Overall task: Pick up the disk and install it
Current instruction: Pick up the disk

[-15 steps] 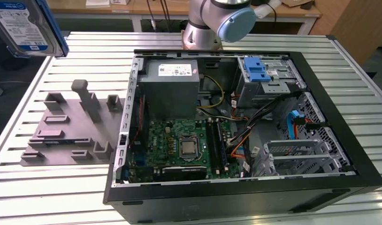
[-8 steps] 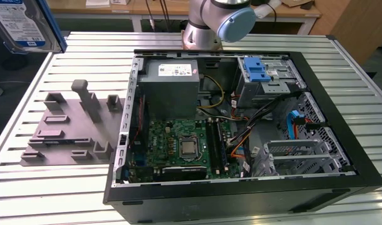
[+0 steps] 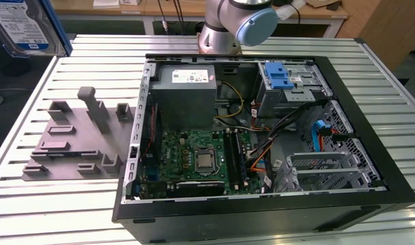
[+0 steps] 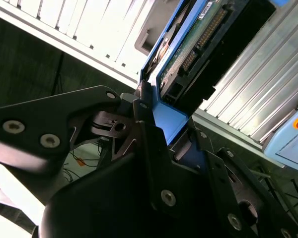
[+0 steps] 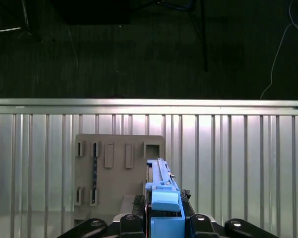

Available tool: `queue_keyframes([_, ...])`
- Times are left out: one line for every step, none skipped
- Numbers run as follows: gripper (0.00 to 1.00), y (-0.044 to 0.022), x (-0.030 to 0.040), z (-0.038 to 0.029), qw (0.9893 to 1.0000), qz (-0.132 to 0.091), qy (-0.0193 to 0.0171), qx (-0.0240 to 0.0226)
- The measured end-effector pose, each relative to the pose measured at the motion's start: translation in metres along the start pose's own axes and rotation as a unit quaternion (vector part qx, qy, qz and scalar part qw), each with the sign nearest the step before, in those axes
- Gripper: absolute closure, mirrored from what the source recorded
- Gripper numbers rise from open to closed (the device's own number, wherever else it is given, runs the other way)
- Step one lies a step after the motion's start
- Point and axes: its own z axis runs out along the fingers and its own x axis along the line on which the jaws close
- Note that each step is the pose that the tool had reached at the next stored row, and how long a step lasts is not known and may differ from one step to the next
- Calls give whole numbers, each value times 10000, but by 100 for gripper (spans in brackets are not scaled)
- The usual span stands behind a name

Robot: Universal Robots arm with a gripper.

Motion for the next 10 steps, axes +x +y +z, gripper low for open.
queue_keyframes([64, -4, -1, 0, 10000, 1, 0, 0])
queue_keyframes([64, -15, -1, -1, 10000, 0, 0, 0])
queue_keyframes([64, -28, -1, -1, 10000, 0, 0, -1])
queue_keyframes([64, -40, 0, -1, 10000, 0, 0, 0])
queue_keyframes([64, -51, 0, -1, 10000, 0, 0, -1])
queue_keyframes([64, -62, -1, -1, 10000, 0, 0, -1])
queue_keyframes([64, -69, -1, -1, 10000, 0, 0, -1])
queue_keyframes([64, -70, -1, -1, 10000, 1, 0, -1])
queue_keyframes([64, -74, -1, -1, 10000, 0, 0, -1])
queue_keyframes([64, -76, -1, -1, 10000, 0, 0, -1])
